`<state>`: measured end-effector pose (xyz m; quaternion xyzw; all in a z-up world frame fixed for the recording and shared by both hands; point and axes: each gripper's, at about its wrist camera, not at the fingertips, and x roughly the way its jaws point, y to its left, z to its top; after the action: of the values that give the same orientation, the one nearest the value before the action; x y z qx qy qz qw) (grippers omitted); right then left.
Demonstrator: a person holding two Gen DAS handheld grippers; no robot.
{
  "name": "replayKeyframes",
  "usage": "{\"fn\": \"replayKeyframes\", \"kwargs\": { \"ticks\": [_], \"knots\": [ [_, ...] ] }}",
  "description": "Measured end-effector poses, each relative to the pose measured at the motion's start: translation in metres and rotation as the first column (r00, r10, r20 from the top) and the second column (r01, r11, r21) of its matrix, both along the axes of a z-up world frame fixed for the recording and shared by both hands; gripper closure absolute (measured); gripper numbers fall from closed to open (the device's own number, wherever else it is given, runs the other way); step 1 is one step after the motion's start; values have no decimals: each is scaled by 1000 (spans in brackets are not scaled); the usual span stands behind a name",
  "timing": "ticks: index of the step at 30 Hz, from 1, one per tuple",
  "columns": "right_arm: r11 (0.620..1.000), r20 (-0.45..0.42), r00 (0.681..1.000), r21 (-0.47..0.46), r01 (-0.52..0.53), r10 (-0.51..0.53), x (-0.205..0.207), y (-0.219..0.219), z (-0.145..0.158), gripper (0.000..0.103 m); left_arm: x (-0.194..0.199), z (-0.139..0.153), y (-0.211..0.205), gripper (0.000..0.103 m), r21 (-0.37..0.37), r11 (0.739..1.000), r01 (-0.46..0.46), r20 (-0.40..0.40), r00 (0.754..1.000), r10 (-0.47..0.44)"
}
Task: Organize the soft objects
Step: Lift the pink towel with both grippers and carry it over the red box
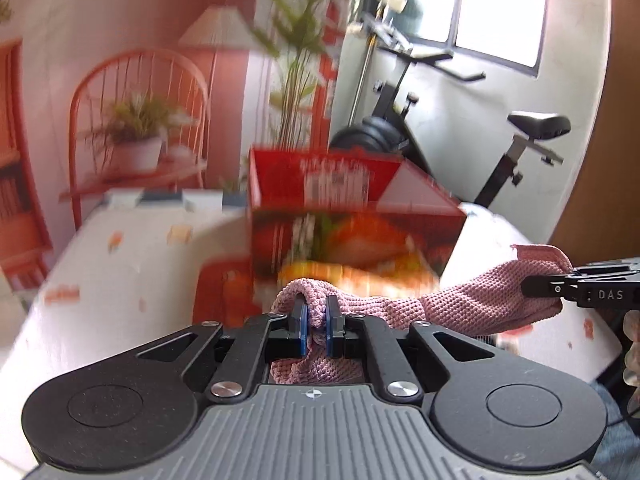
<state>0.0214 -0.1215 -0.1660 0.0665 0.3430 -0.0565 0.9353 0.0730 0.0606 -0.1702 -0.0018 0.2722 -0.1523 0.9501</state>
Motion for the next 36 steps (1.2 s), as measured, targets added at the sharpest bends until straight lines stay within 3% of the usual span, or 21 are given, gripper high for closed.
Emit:
{"fn": "replayKeyframes", "kwargs": {
  "ticks": [4,10,16,21,26,30,36],
  "knots": [
    [996,74,997,-83,-9,15,26,-9,27,90,26,33,-16,94,14,1000,14,79,997,-15],
    [980,127,992,-201,-2,28,87,-32,53,90,83,64,-47,94,25,1000,2,126,992,-6],
    [981,107,994,-193,32,-12,156,-55,50,90,154,59,-68,94,31,999,-10,18,1000,9],
    [988,-22,1000,-154,19,-23,200,-66,25,90,199,31,-68,94,18,999,-48,-129,990,50],
    [995,-133,990,-98,33,-46,226,-75,-5,90,218,3,-63,94,20,998,-54,-237,970,57],
    [998,-187,981,-31,47,-52,236,-78,-25,90,227,-9,-64,94,34,999,-37,-273,961,45],
    [999,-224,974,-24,32,-37,245,-74,-45,89,233,-22,-71,94,56,998,-7,-307,952,24]
  ]
}}
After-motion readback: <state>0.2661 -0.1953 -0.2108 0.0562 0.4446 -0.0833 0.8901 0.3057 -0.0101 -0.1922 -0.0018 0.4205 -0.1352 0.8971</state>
